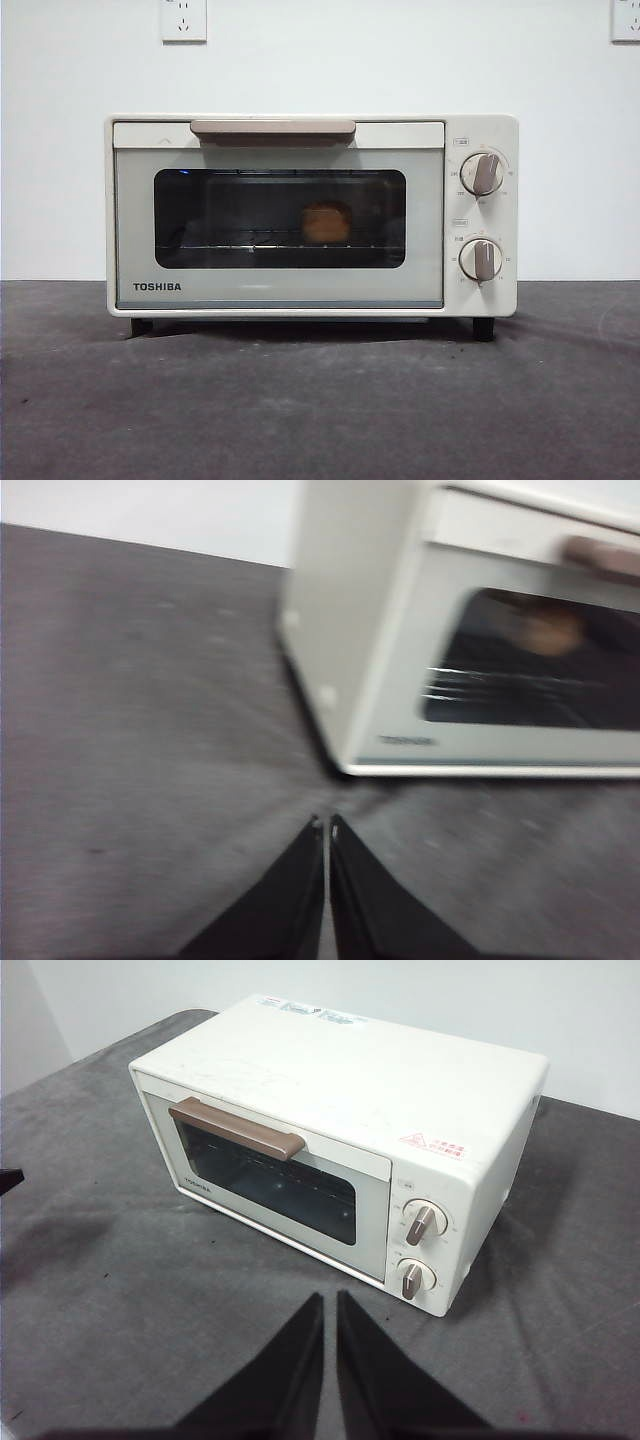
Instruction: The left arm flap open the oven, the right arm pick bread and place it into oven, the left arm flap close the oven
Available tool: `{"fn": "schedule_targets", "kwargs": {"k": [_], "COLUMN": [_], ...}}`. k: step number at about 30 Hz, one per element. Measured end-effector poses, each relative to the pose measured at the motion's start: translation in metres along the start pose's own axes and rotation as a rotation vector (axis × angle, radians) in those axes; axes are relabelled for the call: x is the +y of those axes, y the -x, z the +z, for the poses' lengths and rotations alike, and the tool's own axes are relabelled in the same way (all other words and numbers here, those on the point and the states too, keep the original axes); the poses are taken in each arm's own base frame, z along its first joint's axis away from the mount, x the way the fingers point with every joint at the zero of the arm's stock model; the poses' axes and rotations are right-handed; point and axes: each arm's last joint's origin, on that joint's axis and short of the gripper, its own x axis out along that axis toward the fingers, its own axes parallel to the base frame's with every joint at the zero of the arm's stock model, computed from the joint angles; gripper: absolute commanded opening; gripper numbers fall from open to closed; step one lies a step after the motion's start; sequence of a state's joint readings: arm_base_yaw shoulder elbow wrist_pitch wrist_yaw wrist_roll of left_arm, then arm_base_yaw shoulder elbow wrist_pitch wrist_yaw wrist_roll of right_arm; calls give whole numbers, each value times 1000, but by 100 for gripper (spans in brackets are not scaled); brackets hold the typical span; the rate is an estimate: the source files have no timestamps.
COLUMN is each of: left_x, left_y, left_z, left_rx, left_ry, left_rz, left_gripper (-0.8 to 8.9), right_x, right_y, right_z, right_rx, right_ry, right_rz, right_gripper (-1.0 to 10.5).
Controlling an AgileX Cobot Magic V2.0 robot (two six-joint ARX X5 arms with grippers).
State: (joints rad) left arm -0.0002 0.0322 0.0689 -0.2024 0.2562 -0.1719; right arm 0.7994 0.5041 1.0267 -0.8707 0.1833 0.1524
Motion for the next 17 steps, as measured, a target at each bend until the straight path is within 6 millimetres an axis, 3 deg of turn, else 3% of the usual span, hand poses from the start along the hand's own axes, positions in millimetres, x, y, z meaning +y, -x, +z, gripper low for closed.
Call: {"fn": "schedule_targets", "kwargs": {"k": [7,17], "left_x": [7,5], "left_y": [-1,-2], "left_z": [-6,-7], "left_rx": [-48,-38], "left_ry": [1,-70], "left_rz": [173,159], "left_gripper": [16,16], "right_x": [0,0], "right_y": [0,0], "right_z": [0,0], "right_rx": [0,0], "right_ry": [0,0], "right_rz": [0,0], "right_gripper": [19,19]}}
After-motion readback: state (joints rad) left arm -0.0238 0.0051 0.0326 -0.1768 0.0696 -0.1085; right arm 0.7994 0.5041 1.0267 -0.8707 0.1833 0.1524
